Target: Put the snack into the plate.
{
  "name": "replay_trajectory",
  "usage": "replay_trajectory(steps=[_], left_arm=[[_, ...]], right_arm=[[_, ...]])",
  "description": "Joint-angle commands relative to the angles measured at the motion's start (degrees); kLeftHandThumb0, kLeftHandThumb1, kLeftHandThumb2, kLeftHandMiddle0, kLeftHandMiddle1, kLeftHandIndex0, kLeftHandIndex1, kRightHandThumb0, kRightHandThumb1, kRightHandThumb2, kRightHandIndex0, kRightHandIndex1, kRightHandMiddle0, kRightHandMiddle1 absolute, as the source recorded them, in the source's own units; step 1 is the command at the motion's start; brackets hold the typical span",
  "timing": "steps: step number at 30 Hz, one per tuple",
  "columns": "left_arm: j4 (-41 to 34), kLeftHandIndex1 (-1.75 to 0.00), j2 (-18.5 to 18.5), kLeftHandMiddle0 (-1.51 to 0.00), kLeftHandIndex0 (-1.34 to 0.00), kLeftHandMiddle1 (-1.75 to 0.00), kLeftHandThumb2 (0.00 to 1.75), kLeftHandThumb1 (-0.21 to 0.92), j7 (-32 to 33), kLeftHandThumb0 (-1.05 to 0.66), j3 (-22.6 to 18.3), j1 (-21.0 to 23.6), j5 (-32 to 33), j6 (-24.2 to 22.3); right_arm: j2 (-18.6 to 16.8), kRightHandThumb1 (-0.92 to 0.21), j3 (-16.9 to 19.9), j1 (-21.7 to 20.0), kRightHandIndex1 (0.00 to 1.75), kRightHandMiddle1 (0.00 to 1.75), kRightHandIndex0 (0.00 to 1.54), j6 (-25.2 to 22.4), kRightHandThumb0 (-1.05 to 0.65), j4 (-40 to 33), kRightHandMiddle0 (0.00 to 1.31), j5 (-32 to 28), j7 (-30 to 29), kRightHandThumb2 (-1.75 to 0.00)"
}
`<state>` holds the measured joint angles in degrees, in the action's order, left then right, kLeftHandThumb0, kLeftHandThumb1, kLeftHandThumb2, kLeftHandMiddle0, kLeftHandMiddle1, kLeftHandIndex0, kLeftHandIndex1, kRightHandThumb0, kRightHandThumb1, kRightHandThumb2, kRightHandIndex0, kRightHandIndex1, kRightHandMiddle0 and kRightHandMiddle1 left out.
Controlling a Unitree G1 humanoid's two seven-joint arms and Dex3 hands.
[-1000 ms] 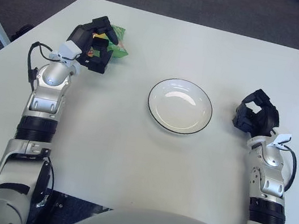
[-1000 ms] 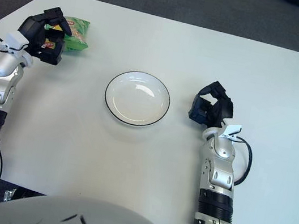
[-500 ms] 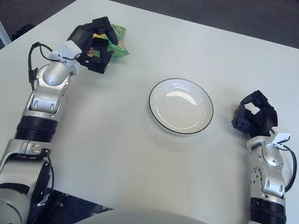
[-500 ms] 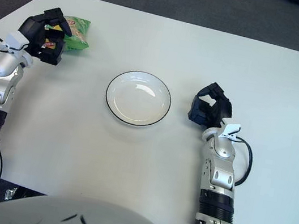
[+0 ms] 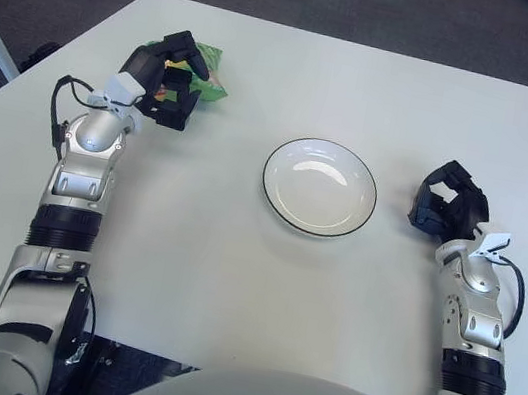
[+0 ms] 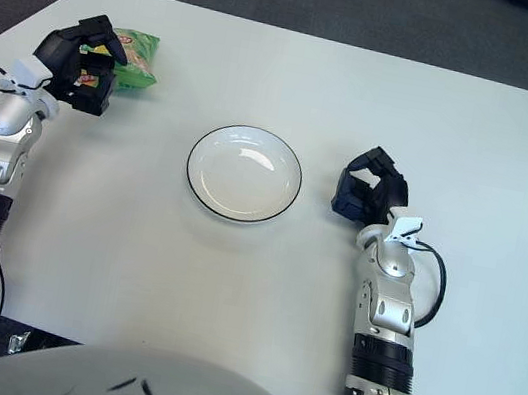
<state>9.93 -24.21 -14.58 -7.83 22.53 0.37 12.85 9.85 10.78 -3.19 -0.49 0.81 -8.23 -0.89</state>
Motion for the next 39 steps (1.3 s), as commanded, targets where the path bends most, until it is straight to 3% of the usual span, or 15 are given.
replay_trajectory(steps=[1, 10, 11, 12, 13, 14, 16, 19, 22, 39], left_arm=[[0.71, -1.75, 0.04, -1.13, -0.55, -1.75, 1.22, 0.39, 0.06, -0.46, 0.16, 0.55, -0.17, 0.35], [1.01, -1.75, 0.10, -1.13, -0.55, -1.75, 1.22, 0.39, 0.08, -0.46, 0.17, 0.55, -0.24, 0.63], [6.22, -1.75, -3.93, -1.13, -0.55, -1.75, 1.22, 0.39, 5.24, -0.46, 3.46, 4.66, -9.94, 4.95], [10.13, -1.75, -6.96, -0.73, -0.44, -1.75, 1.01, 0.55, 9.12, -0.42, 5.94, 7.74, -17.22, 8.19], [16.72, -1.75, -12.59, -0.58, -0.39, -1.75, 0.91, 0.63, 18.96, -0.41, 13.79, 14.58, -32.66, 8.75], [21.18, -1.15, -16.27, -0.30, -0.20, -1.01, 1.05, 0.77, 25.83, -0.64, 19.24, 19.26, -43.19, 8.74], [25.12, -0.81, -18.77, -0.15, -0.10, -0.60, 1.13, 0.84, 32.18, -0.76, 24.12, 23.18, -51.62, 7.59], [27.07, -0.56, -18.35, -0.05, -0.03, -0.27, 1.20, 0.90, 34.37, -0.86, 24.82, 24.00, -52.45, 7.22], [28.91, -0.48, -18.07, -0.02, -0.01, -0.14, 1.23, 0.91, 36.34, -0.89, 25.58, 24.88, -53.17, 7.18], [44.36, -0.39, -16.04, -0.01, 0.00, -0.06, 1.26, 0.92, 45.94, -0.95, 30.58, 32.35, -54.90, 10.05]], right_arm=[[-2.57, -0.28, -0.52, 5.36, 1.75, 1.75, 1.28, -1.91, -0.49, 2.42, 0.64, 0.33, -0.39, -1.36], [-2.45, -0.28, -0.69, 5.40, 1.75, 1.75, 1.28, -2.77, -0.49, 1.99, 0.64, 0.63, -0.43, -1.36], [-2.42, -0.28, -0.71, 5.41, 1.75, 1.75, 1.28, -2.83, -0.49, 1.95, 0.64, 0.66, -0.40, -1.36], [-2.40, -0.28, -0.73, 5.42, 1.75, 1.75, 1.28, -2.88, -0.49, 1.92, 0.64, 0.68, -0.39, -1.36], [-2.35, -0.28, -0.75, 5.41, 1.75, 1.75, 1.28, -3.03, -0.49, 1.89, 0.64, 0.72, -0.39, -1.36], [-2.31, -0.28, -0.77, 5.40, 1.75, 1.75, 1.28, -3.15, -0.49, 1.85, 0.64, 0.74, -0.39, -1.36], [-2.23, -0.28, -0.83, 5.40, 1.75, 1.75, 1.28, -3.35, -0.49, 1.78, 0.64, 0.71, -0.42, -1.36], [-2.10, -0.28, -0.94, 5.44, 1.75, 1.75, 1.28, -3.52, -0.49, 1.68, 0.64, 0.60, -0.42, -1.36], [-1.98, -0.28, -1.01, 5.48, 1.75, 1.75, 1.28, -3.79, -0.50, 1.57, 0.64, 0.54, -0.35, -1.36], [-1.43, -0.28, -1.26, 5.26, 1.75, 1.75, 1.29, -4.29, -0.50, 1.75, 0.65, 0.74, 0.41, -1.36]])
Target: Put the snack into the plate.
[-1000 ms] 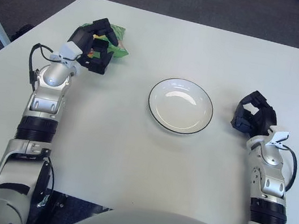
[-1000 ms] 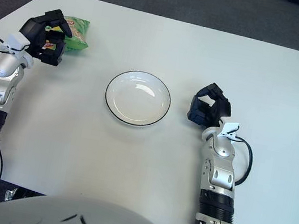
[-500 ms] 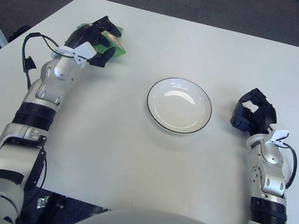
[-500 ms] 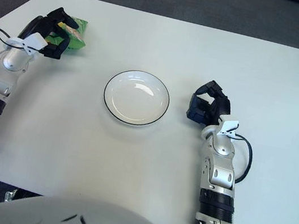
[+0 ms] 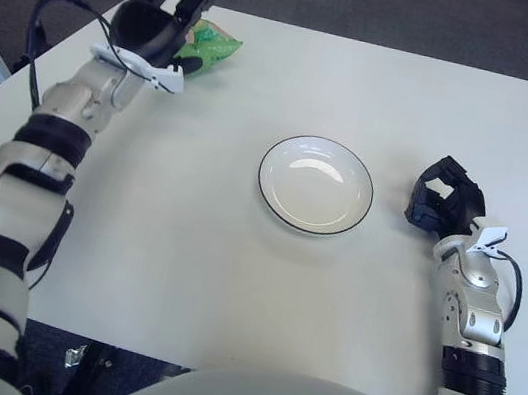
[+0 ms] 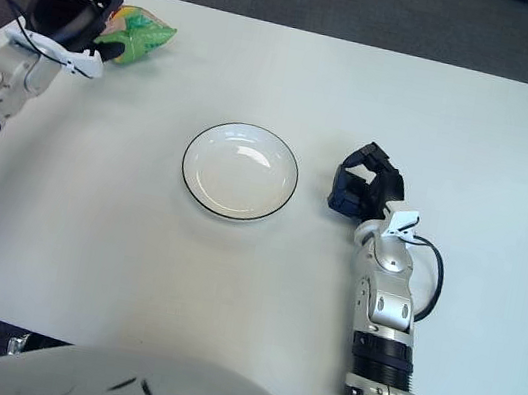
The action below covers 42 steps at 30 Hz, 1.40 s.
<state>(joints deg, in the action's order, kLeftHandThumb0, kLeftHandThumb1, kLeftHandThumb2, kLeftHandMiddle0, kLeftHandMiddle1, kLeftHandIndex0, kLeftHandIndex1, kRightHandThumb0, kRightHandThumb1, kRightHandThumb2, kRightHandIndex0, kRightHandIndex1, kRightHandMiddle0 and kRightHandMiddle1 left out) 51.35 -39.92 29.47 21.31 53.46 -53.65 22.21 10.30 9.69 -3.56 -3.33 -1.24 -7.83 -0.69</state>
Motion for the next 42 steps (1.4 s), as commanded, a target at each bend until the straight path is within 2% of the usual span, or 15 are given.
replay_trajectory(steps=[1, 14, 24, 33, 42], left_arm=[[3.68, -0.39, -0.17, -0.02, 0.00, -0.06, 1.26, 0.92, 2.39, -0.95, 1.75, 1.80, -0.85, 0.68], [8.02, -0.36, 0.78, -0.02, 0.00, -0.06, 1.25, 0.92, 6.34, -0.92, 4.65, 4.00, -0.56, 0.59], [8.37, -0.43, 0.99, -0.05, 0.00, -0.07, 1.23, 0.92, 7.57, -0.92, 4.87, 4.18, 0.25, 1.72], [10.00, -0.47, 1.93, -0.06, 0.00, -0.07, 1.22, 0.92, 7.30, -0.92, 5.24, 5.18, 0.75, 1.71], [15.12, -0.52, 4.42, -0.09, 0.00, -0.08, 1.21, 0.92, 5.92, -0.91, 6.39, 7.74, 1.28, 0.48]], right_arm=[[-1.85, -0.28, -0.18, 5.62, 1.75, 1.75, 1.29, -1.44, -0.50, 3.84, 0.65, 0.35, 0.28, -1.36], [-1.63, -0.29, -0.12, 5.55, 1.75, 1.75, 1.28, -1.69, -0.49, 4.10, 0.64, 0.60, 0.33, -1.35], [-1.51, -0.29, -0.10, 5.55, 1.75, 1.75, 1.28, -1.48, -0.49, 4.32, 0.64, 0.58, 0.70, -1.35], [-1.37, -0.29, 0.04, 5.38, 1.75, 1.75, 1.28, -1.28, -0.49, 4.72, 0.64, 0.46, 1.03, -1.35], [-1.27, -0.29, 0.16, 5.43, 1.75, 1.75, 1.28, -1.30, -0.49, 4.76, 0.64, 0.47, 1.23, -1.35]])
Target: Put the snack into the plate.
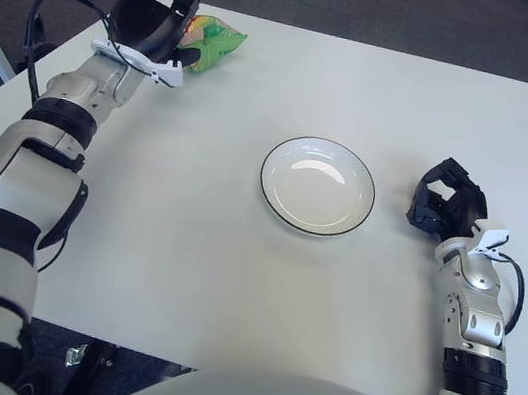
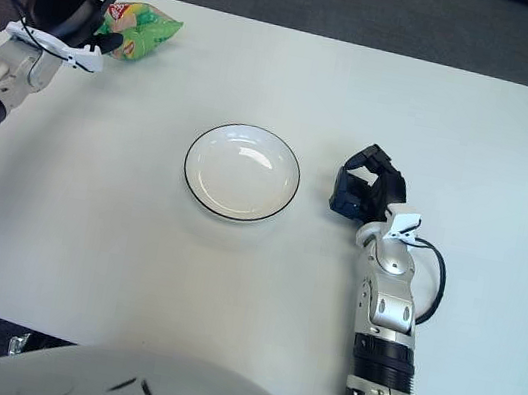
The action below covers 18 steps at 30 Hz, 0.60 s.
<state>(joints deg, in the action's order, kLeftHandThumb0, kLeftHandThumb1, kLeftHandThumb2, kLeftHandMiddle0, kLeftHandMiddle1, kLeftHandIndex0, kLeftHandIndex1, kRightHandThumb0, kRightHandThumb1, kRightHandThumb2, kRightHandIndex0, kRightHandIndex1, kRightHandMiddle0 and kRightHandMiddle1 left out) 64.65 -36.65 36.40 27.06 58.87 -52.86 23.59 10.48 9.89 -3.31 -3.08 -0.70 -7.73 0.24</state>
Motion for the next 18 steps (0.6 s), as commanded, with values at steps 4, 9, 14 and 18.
replay_trajectory(steps=[4, 9, 14, 18], left_arm=[[6.01, -0.56, 3.75, -0.11, 0.00, -0.09, 1.20, 0.92, -2.81, -0.91, 0.97, 4.09, 1.27, -3.04], [8.77, -0.63, 5.65, -0.14, 0.00, -0.11, 1.19, 0.92, -4.69, -0.89, 1.04, 5.21, 2.20, -4.98], [10.38, -0.65, 7.20, -0.15, 0.00, -0.11, 1.19, 0.92, -7.06, -0.89, 1.29, 5.83, 2.90, -6.99], [11.25, -0.66, 8.31, -0.17, 0.00, -0.12, 1.20, 0.92, -9.56, -0.89, 1.35, 6.23, 3.82, -8.46]], right_arm=[[-1.36, -0.29, 0.04, 5.26, 1.75, 1.75, 1.28, -1.49, -0.49, 4.33, 0.64, 0.30, 0.55, -1.35], [-1.34, -0.29, 0.11, 5.23, 1.75, 1.75, 1.29, -1.46, -0.49, 4.50, 0.63, 0.25, 0.83, -1.34], [-1.20, -0.29, 0.19, 5.31, 1.75, 1.75, 1.28, -1.41, -0.49, 4.59, 0.63, 0.20, 1.09, -1.34], [-1.25, -0.30, 0.21, 5.51, 1.75, 1.75, 1.28, -1.24, -0.49, 4.48, 0.63, 0.21, 1.20, -1.34]])
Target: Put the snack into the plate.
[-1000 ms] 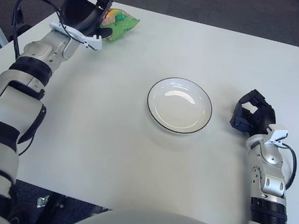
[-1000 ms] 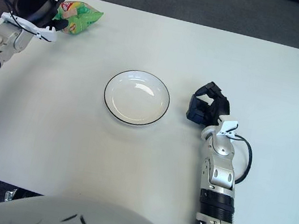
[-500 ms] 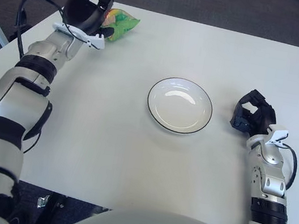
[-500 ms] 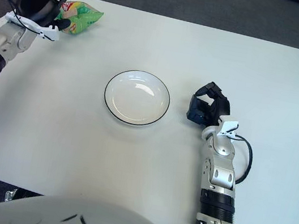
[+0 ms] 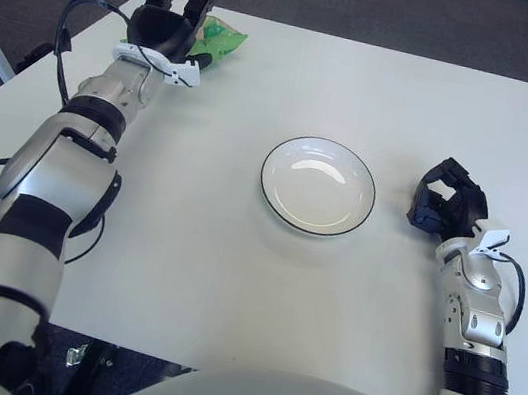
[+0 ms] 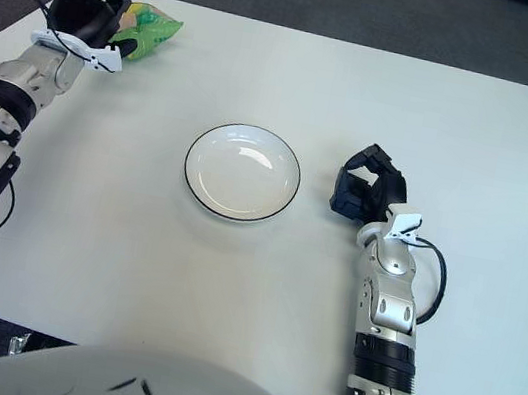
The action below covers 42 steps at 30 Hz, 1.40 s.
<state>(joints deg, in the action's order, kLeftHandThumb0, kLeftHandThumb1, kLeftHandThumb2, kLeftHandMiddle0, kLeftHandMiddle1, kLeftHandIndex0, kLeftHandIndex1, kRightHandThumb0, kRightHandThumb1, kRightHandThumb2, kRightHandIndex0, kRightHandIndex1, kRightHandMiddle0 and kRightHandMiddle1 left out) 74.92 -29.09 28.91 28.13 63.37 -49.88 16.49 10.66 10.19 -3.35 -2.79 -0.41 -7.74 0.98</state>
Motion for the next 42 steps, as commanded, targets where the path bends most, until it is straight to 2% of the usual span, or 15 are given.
replay_trajectory(steps=[1, 11, 24, 31, 32, 34, 37, 42], left_arm=[[1.03, -0.66, 0.87, -0.17, 0.00, -0.12, 1.21, 0.92, -2.53, -0.89, 0.29, 1.80, 1.05, -1.56], [3.01, -0.67, 4.42, -0.22, 0.00, -0.16, 1.25, 0.92, -10.29, -0.90, -0.10, 1.59, 3.77, -5.90], [3.49, -0.74, 5.46, -0.27, 0.00, -0.20, 1.25, 0.92, -15.69, -0.95, -2.09, -1.64, 8.03, -6.65], [3.39, -0.76, 5.74, -0.31, 0.00, -0.24, 1.24, 0.92, -17.24, -0.97, -4.80, -3.27, 11.62, -6.13], [3.34, -0.77, 5.69, -0.32, 0.00, -0.27, 1.24, 0.92, -17.34, -0.97, -5.15, -3.43, 12.04, -5.88], [3.18, -0.81, 5.55, -0.29, 0.00, -0.49, 1.24, 0.92, -17.43, -0.96, -5.58, -3.79, 12.70, -5.23], [2.71, -0.85, 5.01, -0.27, 0.00, -0.66, 1.24, 0.92, -17.33, -0.96, -5.74, -4.46, 13.19, -3.62], [2.26, -0.90, 4.56, -0.26, 0.00, -0.80, 1.25, 0.92, -16.78, -0.96, -5.19, -5.18, 13.12, -1.79]], right_arm=[[-1.45, -0.30, -0.08, 5.58, 1.75, 1.75, 1.28, -1.51, -0.49, 4.16, 0.63, 0.22, 0.48, -1.34], [-1.76, -0.29, -0.13, 6.06, 1.75, 1.75, 1.29, -2.36, -0.49, 3.16, 0.63, 0.18, 0.35, -1.34], [-1.08, -0.30, -0.68, 6.41, 1.75, 1.75, 1.30, -2.76, -0.49, 2.79, 0.63, 0.29, 1.64, -1.34], [-0.36, -0.31, -1.06, 6.69, 1.75, 1.75, 1.30, -2.12, -0.48, 3.17, 0.62, 0.50, 2.88, -1.32], [-0.23, -0.31, -1.07, 6.72, 1.75, 1.75, 1.30, -1.96, -0.48, 3.25, 0.62, 0.47, 3.12, -1.32], [-0.08, -0.32, -1.06, 6.75, 1.75, 1.75, 1.31, -1.63, -0.48, 3.41, 0.61, 0.39, 3.47, -1.32], [0.11, -0.32, -1.00, 6.84, 1.75, 1.75, 1.31, -1.39, -0.48, 3.41, 0.61, 0.37, 3.80, -1.31], [0.56, -0.32, -1.09, 7.02, 1.75, 1.75, 1.31, -1.31, -0.48, 3.31, 0.61, 0.47, 4.37, -1.31]])
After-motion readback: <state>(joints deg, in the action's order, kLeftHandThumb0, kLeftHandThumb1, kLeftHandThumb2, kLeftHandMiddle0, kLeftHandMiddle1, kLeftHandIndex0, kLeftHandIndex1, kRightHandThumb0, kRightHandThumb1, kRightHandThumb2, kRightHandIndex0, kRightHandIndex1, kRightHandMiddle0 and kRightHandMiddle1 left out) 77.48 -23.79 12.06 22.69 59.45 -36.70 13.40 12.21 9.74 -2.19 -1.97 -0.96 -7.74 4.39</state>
